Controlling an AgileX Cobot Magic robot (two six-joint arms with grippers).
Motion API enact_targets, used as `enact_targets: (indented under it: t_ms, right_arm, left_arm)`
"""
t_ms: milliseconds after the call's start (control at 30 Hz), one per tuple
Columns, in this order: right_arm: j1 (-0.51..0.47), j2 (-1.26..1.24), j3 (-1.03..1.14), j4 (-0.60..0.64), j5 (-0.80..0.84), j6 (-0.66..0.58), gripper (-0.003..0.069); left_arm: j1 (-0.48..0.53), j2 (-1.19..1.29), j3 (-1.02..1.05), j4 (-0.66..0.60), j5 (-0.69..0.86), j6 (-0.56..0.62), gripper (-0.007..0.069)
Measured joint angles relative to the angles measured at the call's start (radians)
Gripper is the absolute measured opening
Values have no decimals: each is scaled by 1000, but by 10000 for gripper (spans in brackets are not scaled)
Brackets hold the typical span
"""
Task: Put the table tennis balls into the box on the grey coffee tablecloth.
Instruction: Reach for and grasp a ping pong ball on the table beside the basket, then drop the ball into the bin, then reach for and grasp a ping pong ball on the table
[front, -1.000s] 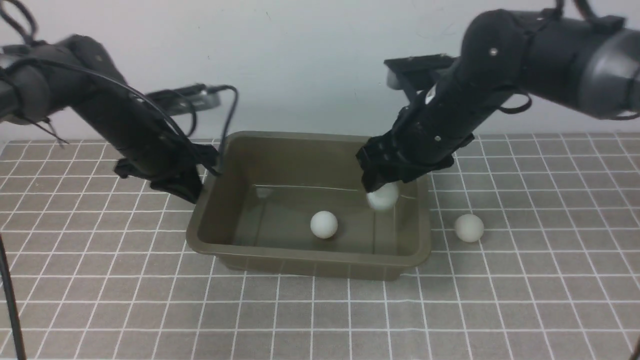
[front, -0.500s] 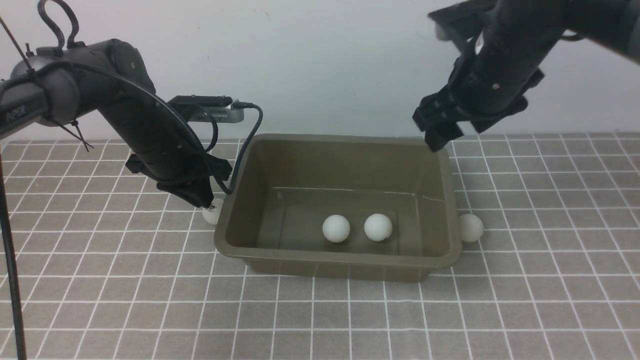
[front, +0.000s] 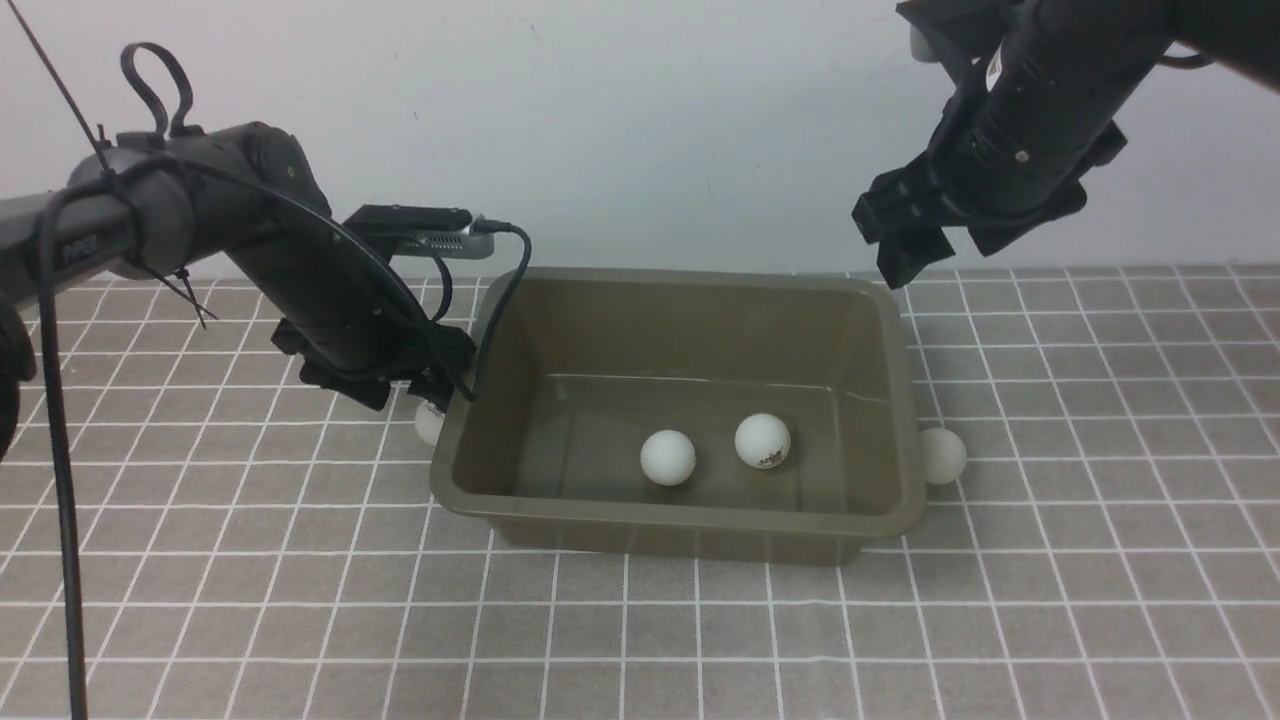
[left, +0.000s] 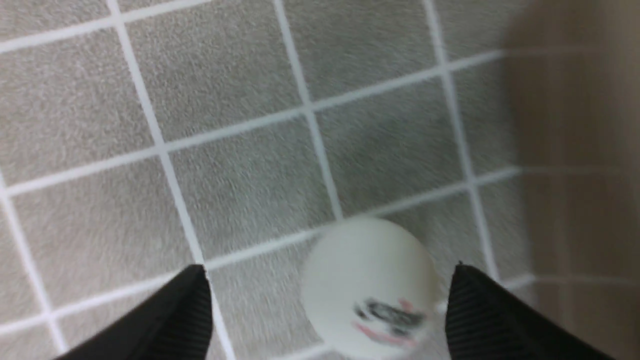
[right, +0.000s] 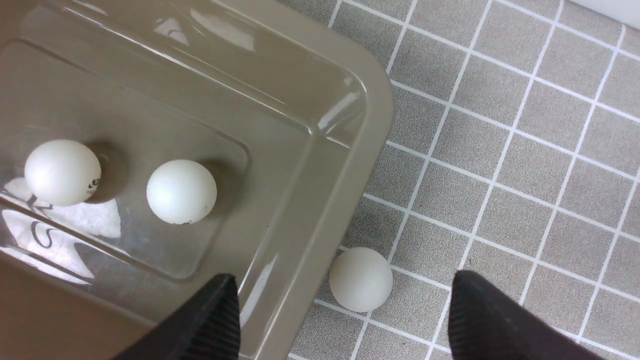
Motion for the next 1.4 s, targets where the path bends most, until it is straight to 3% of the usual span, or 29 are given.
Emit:
enact_targets:
  t_ms: [100,133,200,300,400,433,500,667,767,933,967,1033,1133,1200,1300,1400]
  right_arm:
    - [-3,0,0,0,0,4,498]
    - [-7,0,0,3,0,4,482]
    - [-17,0,0,3,0,5,454]
    - [-40,-3,0,3,0,6,390]
    - [-115,-22,0,2,0,7,253]
    - [-120,-22,0,2,0,7,253]
    - [-209,-43,20,28,-2,8,135]
    - [-286,-48,112,143,-2,1,64]
    - [-288,-37,241,249,-22,-71,87]
    - [-270,16,384,357,-199,-153,274]
    - [-266,37,396,363,-244,-157,349]
    - [-262,71,398,370,-277,-160,420]
    - [-251,106,399,386,-322,-166,514]
    - [-242,131,399,393,-344,-167,546]
    - [-232,161,399,400,-376,-167,563]
    - [-228,183,399,400,-388,-167,477]
  left_arm:
    - [-2,15,-1,-21,-8,-9,505]
    - [-2,24,-1,-11,-2,-33,398]
    - [-2,25,-2,1,14,-49,335]
    - [-2,15,-14,55,67,-83,353]
    - [11,-41,-53,150,172,-150,353]
    - [12,-46,-55,150,172,-153,353]
    - [17,-142,-84,166,230,-161,353]
    - [-23,-250,-94,100,261,-132,353]
    - [-88,-258,-95,31,259,-81,353]
    - [-199,-174,-94,8,231,-62,355]
    - [-221,-149,-94,8,221,-64,369]
    - [-240,-116,-93,8,199,-71,430]
    - [-249,-85,-92,13,172,-100,524]
    - [-247,-81,-92,38,175,-139,535]
    - [-234,-96,-92,110,201,-199,405]
    - [-209,-144,-92,174,250,-217,132]
